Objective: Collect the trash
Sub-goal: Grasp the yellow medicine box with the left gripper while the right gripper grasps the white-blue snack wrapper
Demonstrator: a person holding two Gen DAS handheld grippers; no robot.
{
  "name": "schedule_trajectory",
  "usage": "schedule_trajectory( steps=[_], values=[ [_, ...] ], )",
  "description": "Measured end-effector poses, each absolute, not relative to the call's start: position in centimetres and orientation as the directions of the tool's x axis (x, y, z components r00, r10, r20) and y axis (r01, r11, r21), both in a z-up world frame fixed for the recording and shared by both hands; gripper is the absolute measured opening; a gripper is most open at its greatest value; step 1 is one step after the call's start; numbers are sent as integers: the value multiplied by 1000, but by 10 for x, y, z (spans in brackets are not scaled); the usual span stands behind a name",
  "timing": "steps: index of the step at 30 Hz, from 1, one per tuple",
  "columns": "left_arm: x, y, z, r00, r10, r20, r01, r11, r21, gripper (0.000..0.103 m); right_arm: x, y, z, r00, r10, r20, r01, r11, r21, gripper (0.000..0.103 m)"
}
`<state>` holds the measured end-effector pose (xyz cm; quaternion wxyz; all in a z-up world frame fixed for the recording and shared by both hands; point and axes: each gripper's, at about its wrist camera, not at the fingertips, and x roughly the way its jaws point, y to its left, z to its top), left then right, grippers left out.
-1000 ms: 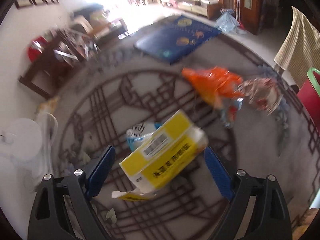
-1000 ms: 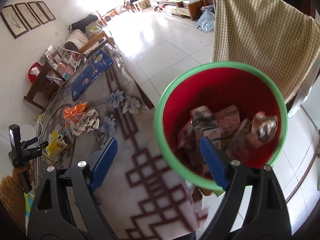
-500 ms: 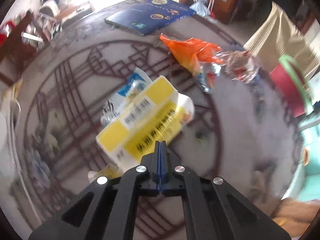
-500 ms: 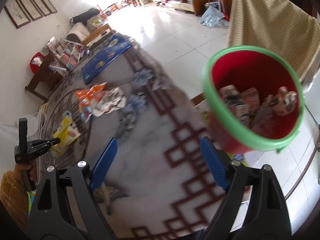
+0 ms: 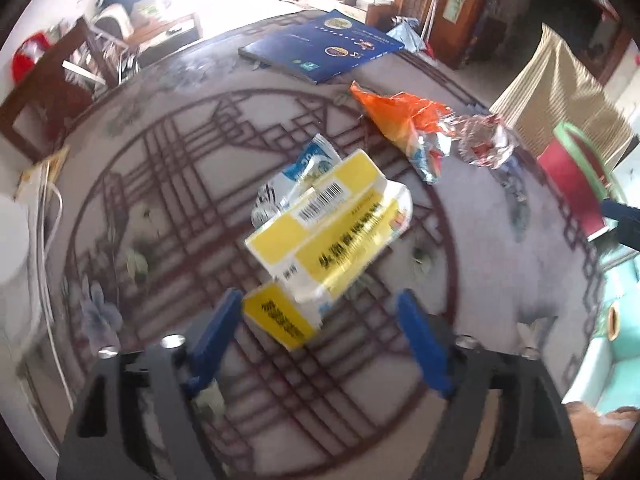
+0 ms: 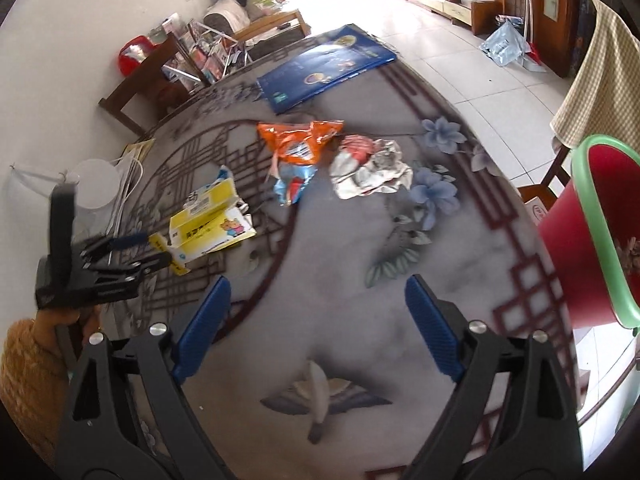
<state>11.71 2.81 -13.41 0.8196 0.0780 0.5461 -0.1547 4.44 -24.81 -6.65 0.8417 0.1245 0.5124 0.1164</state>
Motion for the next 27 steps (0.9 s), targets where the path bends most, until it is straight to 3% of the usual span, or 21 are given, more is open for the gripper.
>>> schedule_trajectory(
  steps=[11, 14, 16, 17, 18, 27],
  values=[
    [154, 4, -169, 274, -109, -956, 389, 921, 6, 87, 39, -269, -74, 447, 284, -848, 26, 944, 330, 87],
    [151, 4, -170, 261, -151, -953, 371, 928, -46, 70, 45, -268, -76, 440, 285, -852, 27, 944, 330, 88],
    [144, 8, -166, 257, -202, -945, 339, 935, -108, 55, 48, -264, -77, 434, 288, -854, 21, 944, 330, 87],
    [140, 11, -166, 250, -229, -941, 317, 937, -144, 43, 52, -261, -78, 428, 292, -855, 14, 944, 330, 87],
    [135, 13, -166, 250, -243, -937, 297, 941, -165, 39, 54, -259, -79, 425, 296, -856, 8, 944, 330, 87],
    [64, 56, -172, 242, -317, -917, 78, 949, -307, 33, 104, -214, -87, 360, 354, -863, -114, 935, 335, 87]
  ],
)
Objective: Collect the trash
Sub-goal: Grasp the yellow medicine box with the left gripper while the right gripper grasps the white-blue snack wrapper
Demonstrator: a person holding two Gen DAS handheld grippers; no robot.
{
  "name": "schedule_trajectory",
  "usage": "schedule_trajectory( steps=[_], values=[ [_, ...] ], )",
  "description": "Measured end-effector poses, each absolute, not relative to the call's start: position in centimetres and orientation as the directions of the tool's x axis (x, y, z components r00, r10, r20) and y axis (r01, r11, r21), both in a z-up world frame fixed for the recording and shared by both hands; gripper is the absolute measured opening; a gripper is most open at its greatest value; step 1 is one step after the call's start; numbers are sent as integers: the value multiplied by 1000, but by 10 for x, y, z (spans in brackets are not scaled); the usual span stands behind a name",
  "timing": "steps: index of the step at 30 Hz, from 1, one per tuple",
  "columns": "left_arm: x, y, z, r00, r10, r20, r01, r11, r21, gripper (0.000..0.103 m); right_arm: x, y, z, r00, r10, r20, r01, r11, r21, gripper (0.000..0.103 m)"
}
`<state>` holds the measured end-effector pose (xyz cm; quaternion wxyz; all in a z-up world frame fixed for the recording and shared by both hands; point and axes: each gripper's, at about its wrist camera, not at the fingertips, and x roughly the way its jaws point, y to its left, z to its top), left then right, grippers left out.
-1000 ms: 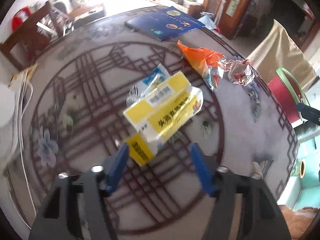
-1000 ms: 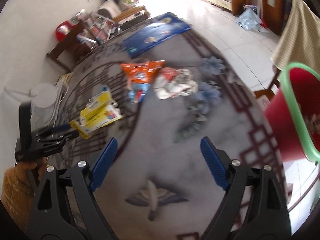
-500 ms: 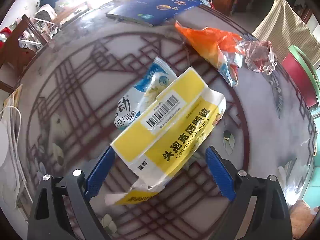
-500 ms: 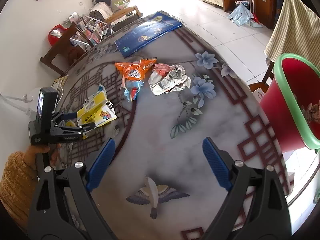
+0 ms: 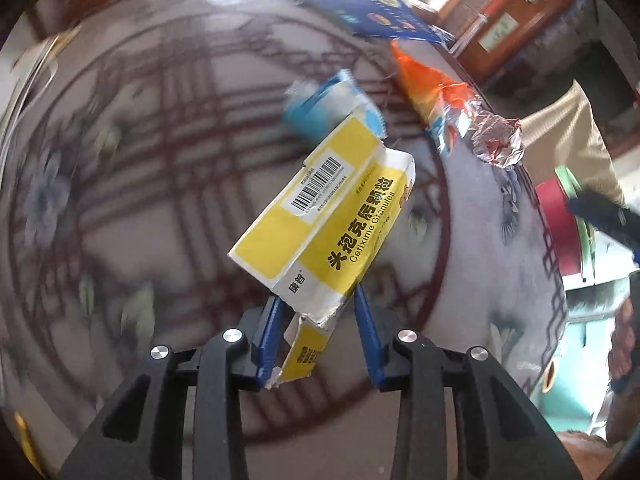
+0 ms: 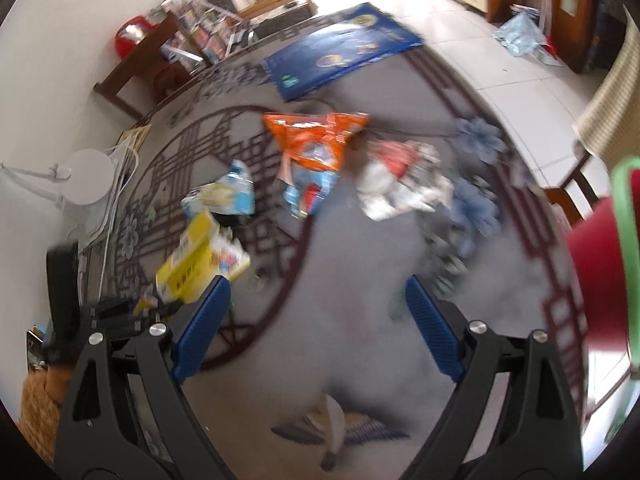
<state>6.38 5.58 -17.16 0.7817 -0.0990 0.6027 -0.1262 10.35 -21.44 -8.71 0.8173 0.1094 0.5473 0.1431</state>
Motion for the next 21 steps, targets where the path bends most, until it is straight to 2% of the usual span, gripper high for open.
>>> schedule_trajectory(
  steps=[4, 6, 11, 14, 19, 21],
  values=[
    [39, 76, -177, 258, -288, -922, -17, 953, -302, 40, 132, -182, -92, 317, 402, -859, -180, 915, 361, 88],
    [30, 82, -176, 268, -273, -924, -41, 955, -294, 59, 149, -158, -96, 291, 419, -860, -223, 904, 365, 88],
    [29, 83, -162, 316, -244, -917, 4, 967, -256, 79, 178, -90, -113, 220, 358, -907, -410, 878, 247, 91],
    [39, 79, -158, 339, -201, -919, 42, 979, -199, 83, 186, -52, -130, 198, 266, -944, -540, 833, 121, 92],
    [56, 67, -155, 352, -93, -931, 146, 988, -43, 84, 192, -24, -147, 203, 196, -959, -648, 761, 19, 92],
    [59, 66, -152, 354, -81, -932, 189, 982, -13, 88, 192, -18, -152, 217, 168, -962, -676, 736, -24, 92]
  ],
)
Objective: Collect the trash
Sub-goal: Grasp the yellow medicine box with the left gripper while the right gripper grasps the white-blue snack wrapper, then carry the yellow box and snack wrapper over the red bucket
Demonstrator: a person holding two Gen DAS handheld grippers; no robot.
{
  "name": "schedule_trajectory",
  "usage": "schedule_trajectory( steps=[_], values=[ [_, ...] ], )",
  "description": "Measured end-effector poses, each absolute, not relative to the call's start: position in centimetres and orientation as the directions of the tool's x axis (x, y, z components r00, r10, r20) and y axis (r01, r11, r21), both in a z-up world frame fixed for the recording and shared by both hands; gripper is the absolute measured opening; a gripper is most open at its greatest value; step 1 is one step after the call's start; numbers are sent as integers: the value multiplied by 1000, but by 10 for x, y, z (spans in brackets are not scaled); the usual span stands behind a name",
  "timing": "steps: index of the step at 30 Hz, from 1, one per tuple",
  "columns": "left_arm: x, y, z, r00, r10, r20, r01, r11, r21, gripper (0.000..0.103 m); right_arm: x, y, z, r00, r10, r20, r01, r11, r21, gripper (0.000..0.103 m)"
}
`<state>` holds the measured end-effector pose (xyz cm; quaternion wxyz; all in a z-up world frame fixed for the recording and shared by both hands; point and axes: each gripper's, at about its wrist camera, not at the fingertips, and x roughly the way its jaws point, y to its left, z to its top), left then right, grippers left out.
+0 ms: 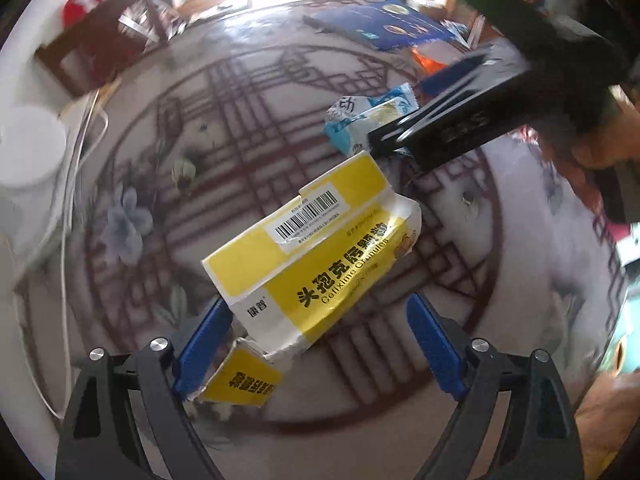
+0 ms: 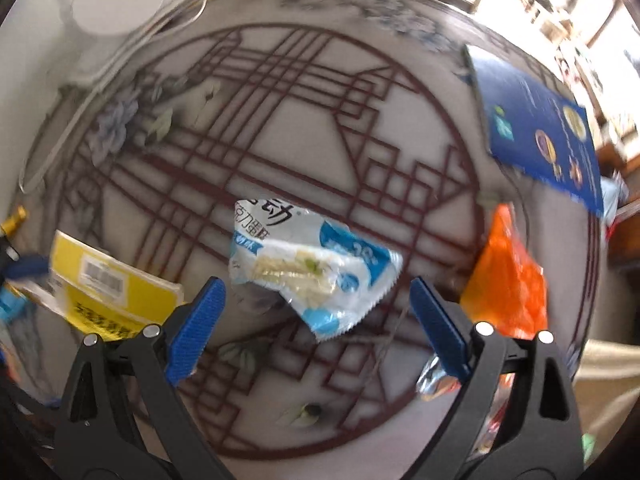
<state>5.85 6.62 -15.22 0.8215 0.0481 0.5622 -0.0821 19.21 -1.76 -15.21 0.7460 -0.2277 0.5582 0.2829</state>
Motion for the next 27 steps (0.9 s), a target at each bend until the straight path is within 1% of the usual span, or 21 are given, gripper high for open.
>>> schedule_trajectory(
  steps=[1, 2, 6, 8, 11, 13, 16, 18, 20, 21, 22, 23, 24, 25, 26, 27],
  values=[
    [59, 66, -152, 353, -82, -932, 195, 981, -12, 89, 193, -15, -156, 221, 153, -963, -688, 724, -43, 89],
    [58, 68, -152, 347, -83, -934, 199, 980, -13, 89, 193, -14, -157, 221, 146, -964, -693, 719, -50, 76],
    [50, 78, -159, 317, -66, -946, 179, 984, -9, 89, 193, -21, -153, 209, 200, -957, -680, 733, 5, 69],
    [45, 83, -162, 302, -46, -952, 172, 985, 7, 89, 189, -28, -146, 210, 243, -947, -666, 744, 44, 63],
    [37, 88, -164, 295, -17, -955, 174, 984, 36, 90, 182, -43, -136, 193, 304, -933, -634, 764, 118, 62],
    [34, 91, -165, 295, -22, -955, 162, 986, 27, 90, 178, -49, -133, 159, 351, -923, -604, 774, 191, 62],
    [32, 92, -161, 306, -78, -949, 142, 989, -36, 90, 169, -66, -128, 115, 427, -897, -531, 789, 308, 61],
    [31, 88, -158, 325, -128, -937, 139, 986, -87, 90, 158, -75, -121, 128, 446, -886, -500, 800, 331, 62],
    [32, 86, -158, 333, -197, -922, 118, 979, -167, 89, 148, -85, -113, 159, 446, -881, -482, 813, 325, 62],
    [32, 85, -160, 329, -222, -918, 104, 975, -198, 84, 142, -90, -110, 168, 444, -880, -478, 817, 321, 62],
    [32, 86, -162, 324, -260, -910, 78, 966, -248, 77, 135, -94, -107, 176, 443, -879, -472, 822, 319, 62],
    [32, 86, -165, 319, -293, -901, 53, 955, -292, 53, 128, -100, -103, 184, 442, -878, -460, 828, 321, 62],
    [30, 86, -167, 316, -312, -896, 34, 948, -318, 42, 124, -105, -101, 190, 443, -876, -450, 832, 323, 62],
    [28, 87, -168, 318, -344, -883, -3, 931, -364, 38, 119, -112, -99, 198, 446, -873, -435, 838, 329, 63],
    [27, 88, -168, 323, -361, -875, -21, 921, -388, 16, 115, -120, -97, 207, 449, -869, -417, 844, 337, 63],
    [25, 89, -167, 327, -386, -863, -34, 907, -419, 12, 110, -127, -95, 215, 453, -865, -401, 849, 344, 63]
  ],
)
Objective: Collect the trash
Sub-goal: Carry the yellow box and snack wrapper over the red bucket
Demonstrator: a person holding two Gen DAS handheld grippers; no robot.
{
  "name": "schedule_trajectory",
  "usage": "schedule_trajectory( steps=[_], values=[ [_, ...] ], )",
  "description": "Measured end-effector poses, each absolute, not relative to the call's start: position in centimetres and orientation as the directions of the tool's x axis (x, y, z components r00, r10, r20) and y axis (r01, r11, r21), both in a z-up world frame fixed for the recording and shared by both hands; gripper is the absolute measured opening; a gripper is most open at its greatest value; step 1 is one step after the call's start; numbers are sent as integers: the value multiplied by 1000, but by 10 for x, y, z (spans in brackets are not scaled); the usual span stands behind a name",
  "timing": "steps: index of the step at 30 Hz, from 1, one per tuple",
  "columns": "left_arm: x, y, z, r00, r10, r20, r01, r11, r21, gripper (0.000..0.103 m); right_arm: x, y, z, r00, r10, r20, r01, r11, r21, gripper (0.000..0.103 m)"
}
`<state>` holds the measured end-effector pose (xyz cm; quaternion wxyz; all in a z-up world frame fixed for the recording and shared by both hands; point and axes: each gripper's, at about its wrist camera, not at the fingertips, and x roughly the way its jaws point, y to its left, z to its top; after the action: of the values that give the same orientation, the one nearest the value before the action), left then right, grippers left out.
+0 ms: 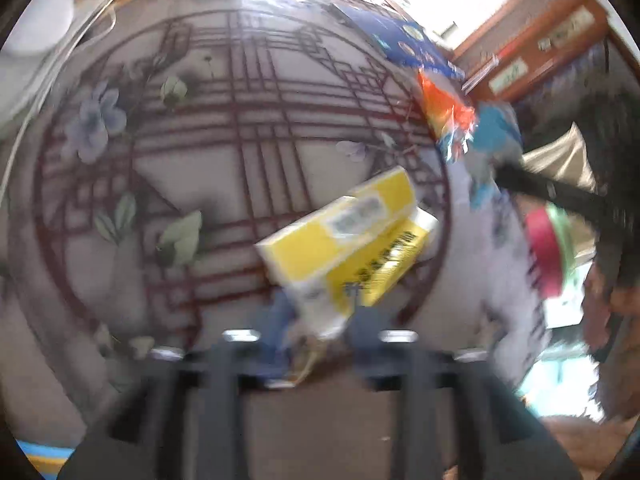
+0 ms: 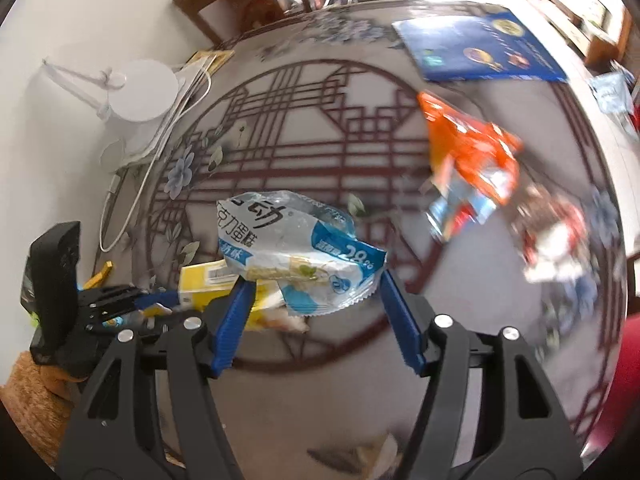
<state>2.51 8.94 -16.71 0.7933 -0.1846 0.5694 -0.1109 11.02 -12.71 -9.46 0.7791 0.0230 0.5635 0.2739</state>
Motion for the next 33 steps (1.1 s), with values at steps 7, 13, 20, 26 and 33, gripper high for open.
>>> schedule_trajectory(
  steps=[7, 13, 20, 26, 33],
  values=[
    [12, 75, -136, 415, -385, -824, 11, 908, -419, 7, 85, -166, -83, 280, 468, -838, -309, 870, 383, 65],
    [22, 61, -102, 507, -397, -765, 46, 899, -435, 7, 67, -192, -66, 356, 464, -811, -259, 883, 392, 65],
    [30, 33, -75, 556, -407, -724, 86, 895, -437, 7, 55, -215, -53, 416, 441, -796, -224, 897, 380, 65],
    [31, 8, -66, 564, -406, -719, 130, 903, -408, 7, 50, -234, -48, 445, 421, -790, -199, 907, 371, 65],
    [31, -8, -62, 559, -417, -717, 145, 900, -411, 7, 45, -252, -46, 464, 411, -784, -173, 911, 375, 65]
  ],
)
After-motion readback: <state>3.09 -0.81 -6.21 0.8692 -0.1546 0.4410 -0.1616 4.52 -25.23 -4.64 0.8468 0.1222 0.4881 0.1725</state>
